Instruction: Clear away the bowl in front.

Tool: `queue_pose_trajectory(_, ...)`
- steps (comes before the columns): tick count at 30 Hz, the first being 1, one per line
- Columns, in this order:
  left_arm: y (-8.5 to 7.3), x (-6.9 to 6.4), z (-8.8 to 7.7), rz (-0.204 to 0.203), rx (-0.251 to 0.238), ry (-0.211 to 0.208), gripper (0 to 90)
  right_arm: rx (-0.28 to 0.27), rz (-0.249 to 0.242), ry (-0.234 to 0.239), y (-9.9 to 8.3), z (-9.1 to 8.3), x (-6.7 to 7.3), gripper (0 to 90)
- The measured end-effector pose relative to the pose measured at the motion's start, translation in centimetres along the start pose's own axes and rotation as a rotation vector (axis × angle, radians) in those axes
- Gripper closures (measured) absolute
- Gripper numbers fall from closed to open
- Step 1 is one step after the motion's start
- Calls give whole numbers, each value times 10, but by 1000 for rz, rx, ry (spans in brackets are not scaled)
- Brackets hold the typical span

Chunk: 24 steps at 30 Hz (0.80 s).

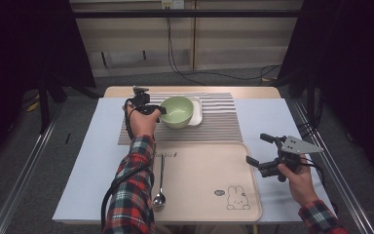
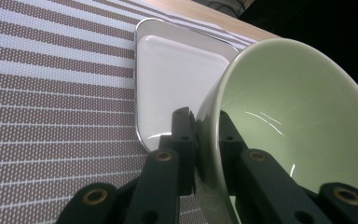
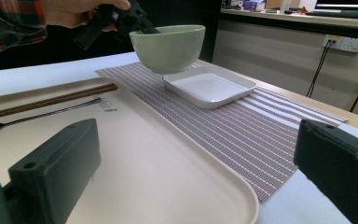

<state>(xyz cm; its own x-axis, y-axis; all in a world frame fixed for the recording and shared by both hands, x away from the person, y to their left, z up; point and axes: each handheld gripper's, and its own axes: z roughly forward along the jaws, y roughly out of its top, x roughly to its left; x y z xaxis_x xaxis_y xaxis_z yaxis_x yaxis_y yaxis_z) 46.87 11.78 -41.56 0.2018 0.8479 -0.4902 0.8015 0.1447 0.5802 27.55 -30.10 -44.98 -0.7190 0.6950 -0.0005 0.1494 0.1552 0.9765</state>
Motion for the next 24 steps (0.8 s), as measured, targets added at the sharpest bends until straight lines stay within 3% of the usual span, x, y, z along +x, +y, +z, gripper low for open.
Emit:
queue_pose_trajectory(5, -1, -1, -11, 9, 5, -17, 820, 3, 2, 6, 1, -1, -1, 0)
queue_pose_trajectory(9, -6, -2, -18, 31, 39, -34, 820, -1, -3, -3, 0, 0, 0, 0)
queue_pose_trajectory(16, -12, -1, -26, 54, 40, -48, 820, 4, 1, 6, 0, -1, 0, 0)
queue_pose_trajectory(19, -15, 0, -28, 39, 44, -58, 820, 4, -2, 7, 0, -1, 0, 0)
queue_pose_trajectory(24, -19, 0, -33, 54, 50, -64, 820, 0, 1, -5, 0, -1, 1, 0)
